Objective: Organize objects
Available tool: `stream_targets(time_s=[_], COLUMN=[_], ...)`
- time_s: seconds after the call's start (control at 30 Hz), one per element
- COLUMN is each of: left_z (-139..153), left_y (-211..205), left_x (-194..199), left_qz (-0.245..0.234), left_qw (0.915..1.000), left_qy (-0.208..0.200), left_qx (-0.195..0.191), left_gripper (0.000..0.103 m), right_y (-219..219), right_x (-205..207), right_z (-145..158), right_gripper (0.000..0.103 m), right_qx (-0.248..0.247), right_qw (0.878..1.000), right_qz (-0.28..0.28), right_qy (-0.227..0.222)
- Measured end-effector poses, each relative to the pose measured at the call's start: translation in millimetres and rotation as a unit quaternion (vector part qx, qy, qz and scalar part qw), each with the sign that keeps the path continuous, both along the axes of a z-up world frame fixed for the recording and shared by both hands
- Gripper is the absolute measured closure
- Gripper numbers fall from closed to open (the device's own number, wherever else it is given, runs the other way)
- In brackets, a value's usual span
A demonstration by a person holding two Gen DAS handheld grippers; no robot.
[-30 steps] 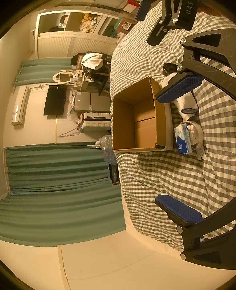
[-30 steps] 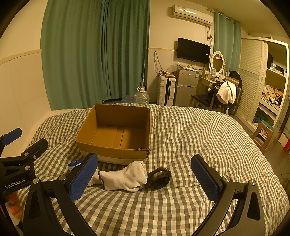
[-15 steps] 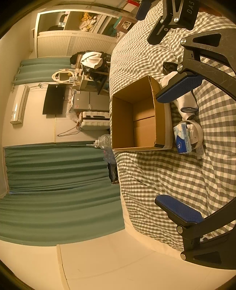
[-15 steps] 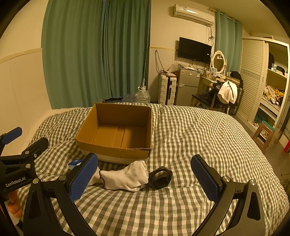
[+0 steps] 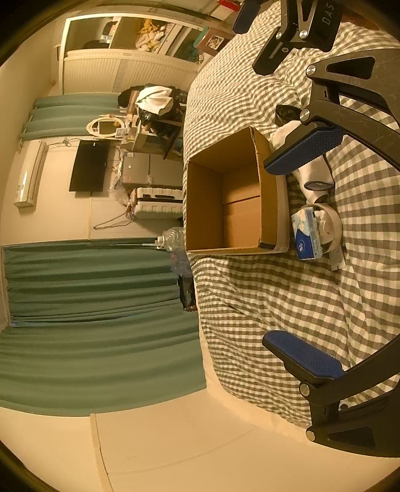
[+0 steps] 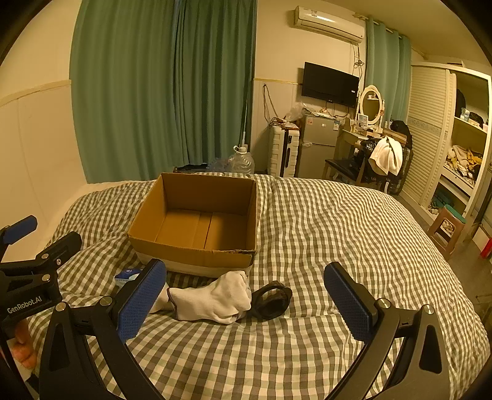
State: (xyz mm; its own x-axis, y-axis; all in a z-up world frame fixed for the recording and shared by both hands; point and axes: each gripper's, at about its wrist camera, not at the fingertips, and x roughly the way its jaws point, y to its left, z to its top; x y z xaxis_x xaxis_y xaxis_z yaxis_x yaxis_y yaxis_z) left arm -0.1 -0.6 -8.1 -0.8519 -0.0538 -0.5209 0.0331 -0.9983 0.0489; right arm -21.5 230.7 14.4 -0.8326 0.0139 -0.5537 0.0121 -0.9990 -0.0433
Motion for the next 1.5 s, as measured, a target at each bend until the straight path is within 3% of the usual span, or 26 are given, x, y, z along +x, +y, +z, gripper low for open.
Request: stream_targets(time_s=[0.7,1.03,1.27,1.5], left_z=[6,1,-11,-40], left_y=[-6,-3,-3,-7], left_x=[-5,-18,-38,-58], left_qz=[-0.007,-0.017,-0.016,-0.014], left_qw=[1.0000,0.9996,0.9987,0.9955], left_qy=[-0.002,-0.020,-0.049,-0.094], left_qx=[0.004,0.008,0.002,0.003], left_gripper=[0.000,0.000,0.000,0.000], right_y=[-1,-6,-5,10], right_x=[-9,-18,-27,-45], right_z=[8,11,8,-13], right_gripper=[0.000,0.000,0.000,0.000], right_qx=[-0.006,0.022,0.027,0.027], right_qw=[1.000,1.000,0.999,0.998], right_qz=[0.010,0.017,0.023,0.014], right_qy=[-0.006,-0.013,-0.022,-0.053])
